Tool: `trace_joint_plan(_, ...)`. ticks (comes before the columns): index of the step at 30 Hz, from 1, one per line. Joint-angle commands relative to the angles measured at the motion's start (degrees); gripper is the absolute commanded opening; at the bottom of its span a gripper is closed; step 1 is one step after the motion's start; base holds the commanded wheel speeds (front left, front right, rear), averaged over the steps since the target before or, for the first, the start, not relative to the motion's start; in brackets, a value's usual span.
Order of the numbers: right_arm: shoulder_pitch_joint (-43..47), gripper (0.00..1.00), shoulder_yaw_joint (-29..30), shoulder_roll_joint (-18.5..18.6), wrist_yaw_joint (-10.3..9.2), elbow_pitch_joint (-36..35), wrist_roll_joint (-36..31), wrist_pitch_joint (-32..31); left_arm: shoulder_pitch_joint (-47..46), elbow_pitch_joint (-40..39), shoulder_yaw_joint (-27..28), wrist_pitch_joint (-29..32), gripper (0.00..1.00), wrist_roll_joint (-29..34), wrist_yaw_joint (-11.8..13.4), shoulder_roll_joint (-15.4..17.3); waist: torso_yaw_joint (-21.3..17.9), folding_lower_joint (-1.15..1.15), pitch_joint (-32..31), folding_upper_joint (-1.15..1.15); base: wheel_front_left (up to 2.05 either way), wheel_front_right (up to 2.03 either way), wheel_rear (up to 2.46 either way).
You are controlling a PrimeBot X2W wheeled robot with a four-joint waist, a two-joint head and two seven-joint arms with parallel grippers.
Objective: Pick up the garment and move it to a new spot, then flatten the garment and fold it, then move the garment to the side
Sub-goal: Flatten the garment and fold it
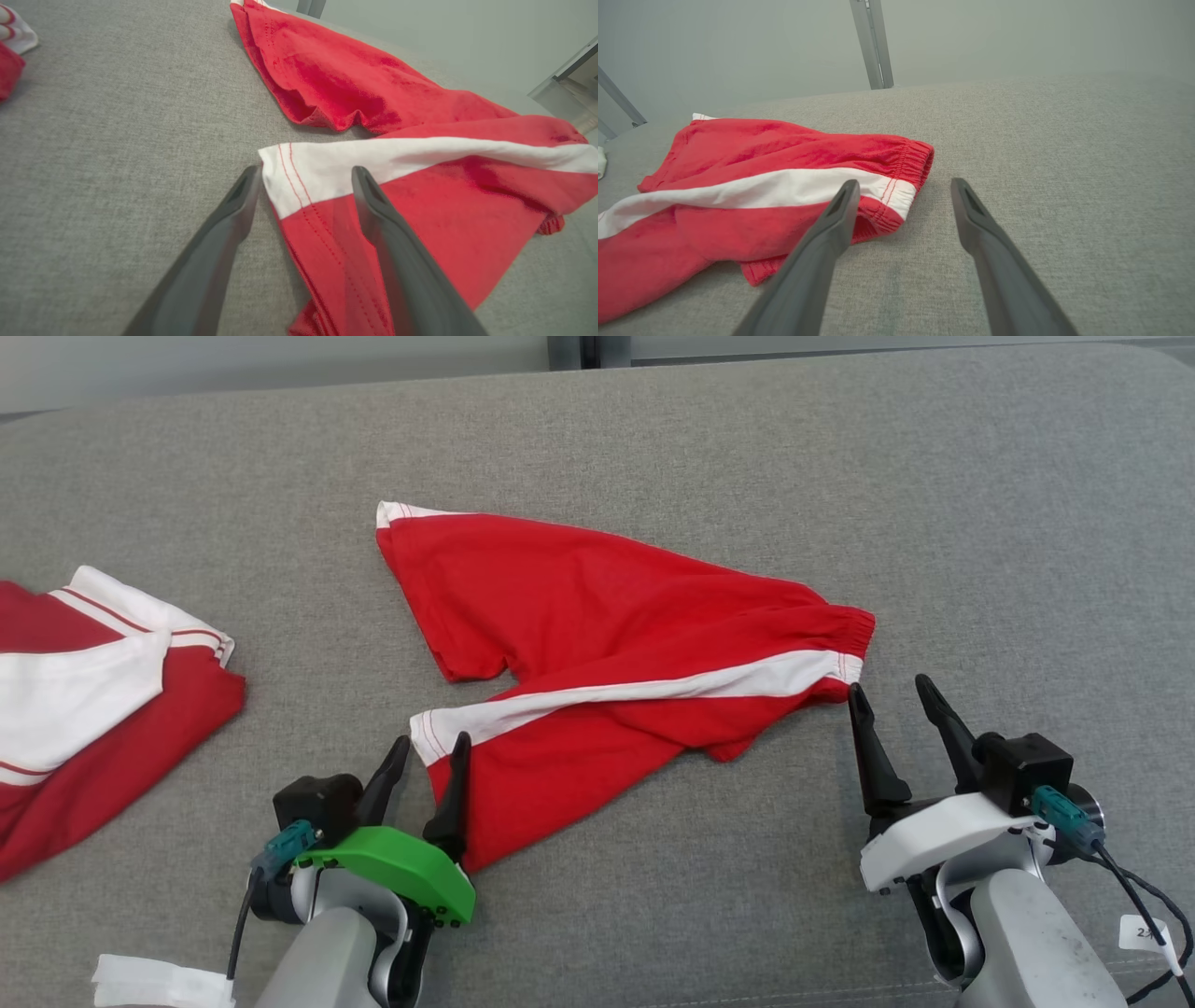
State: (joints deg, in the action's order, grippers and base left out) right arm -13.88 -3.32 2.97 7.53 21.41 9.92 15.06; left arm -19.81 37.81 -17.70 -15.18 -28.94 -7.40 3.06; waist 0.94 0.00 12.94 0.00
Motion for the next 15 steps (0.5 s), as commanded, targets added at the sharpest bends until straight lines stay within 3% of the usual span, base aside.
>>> trace_joint_plan(1, -0.7, 1.0, -0.1, 0.3, -0.08, -0.2, 0.3, 0.2, -1.2, 0.4, 0.2, 0.1, 1.0, -0.5, -0.1, 0.7, -0.3, 0.0, 0.5, 0.0, 0.0, 0.0, 0.0)
trace_joint_plan(15, -0.8, 1.0, 0.3, 0.2, -0.08, -0.2, 0.6, 0.2, -1.8, 1.4, -0.7, 0.1, 1.0, -1.8, 0.0, 1.2, -0.6, 0.0, 1.3, 0.0, 0.0, 0.0, 0.0)
